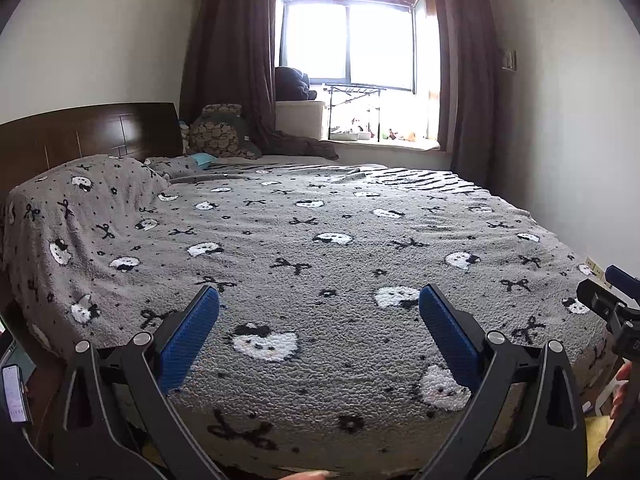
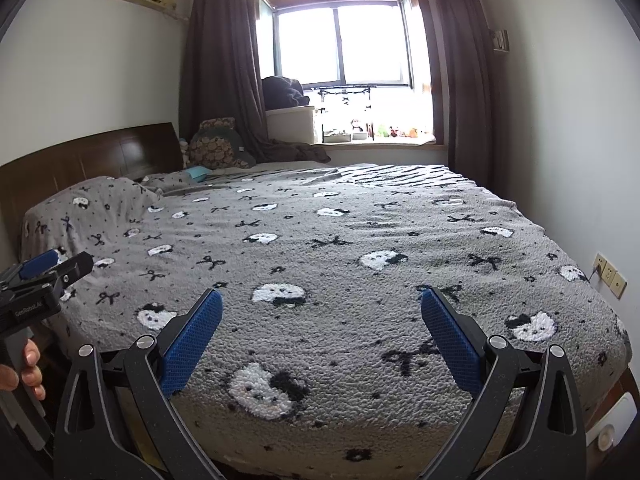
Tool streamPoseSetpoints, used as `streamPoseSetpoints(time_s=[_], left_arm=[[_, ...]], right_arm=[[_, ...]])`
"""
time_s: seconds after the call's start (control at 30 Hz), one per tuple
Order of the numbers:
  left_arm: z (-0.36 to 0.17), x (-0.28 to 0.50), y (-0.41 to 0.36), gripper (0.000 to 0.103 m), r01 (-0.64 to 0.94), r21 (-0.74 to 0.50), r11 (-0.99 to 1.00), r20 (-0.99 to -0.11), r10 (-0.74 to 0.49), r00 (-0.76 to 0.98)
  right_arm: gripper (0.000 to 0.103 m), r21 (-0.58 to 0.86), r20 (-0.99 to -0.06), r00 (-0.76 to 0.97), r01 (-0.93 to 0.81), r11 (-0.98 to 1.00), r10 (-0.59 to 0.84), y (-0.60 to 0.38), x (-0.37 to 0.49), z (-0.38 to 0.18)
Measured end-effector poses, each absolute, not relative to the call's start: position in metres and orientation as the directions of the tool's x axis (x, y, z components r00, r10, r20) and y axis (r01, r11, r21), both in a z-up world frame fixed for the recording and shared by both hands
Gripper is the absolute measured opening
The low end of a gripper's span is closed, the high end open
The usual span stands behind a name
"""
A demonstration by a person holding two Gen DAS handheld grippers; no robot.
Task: Collect trash
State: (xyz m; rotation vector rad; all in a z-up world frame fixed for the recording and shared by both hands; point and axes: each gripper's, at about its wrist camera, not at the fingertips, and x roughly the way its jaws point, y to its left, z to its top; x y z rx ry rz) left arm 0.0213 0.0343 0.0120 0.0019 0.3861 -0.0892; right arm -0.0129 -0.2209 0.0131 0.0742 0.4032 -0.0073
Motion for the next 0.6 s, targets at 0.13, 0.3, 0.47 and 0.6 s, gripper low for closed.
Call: streamPoseSetpoints(time_s=[0.13,0.3,0.47,0.6], left_arm=[[0.0137,0.0203,0.0375,0.095,0.068,-0.024,0.997,-0.367,-0.072,0.927],[0.0131,0.0207,0.0372,0.095,0.065,-0.007,0.998,-0.369,-0.063,0.927],[0.013,0.0229,0.036,0.095,0.056,0.008,0.998,-0.38,-0.049,0.924],[0.0106,0.0263,0.0362,0.095,0.06,0.008,0.998,-0.389,-0.052,0.92]], right_arm=[[0.1,0.074,-0.399,0.917,0.017,0.997,0.014,-0.2215,-0.0115,0.0117],[0.1,0.075,-0.402,0.915,0.015,0.997,0.017,-0.2222,-0.0104,0.0108],[0.1,0.073,-0.403,0.915,0.015,0.997,0.016,-0.2225,-0.009,0.01],[0.1,0.06,-0.409,0.913,0.015,0.998,0.011,-0.2224,-0.0058,0.0092]])
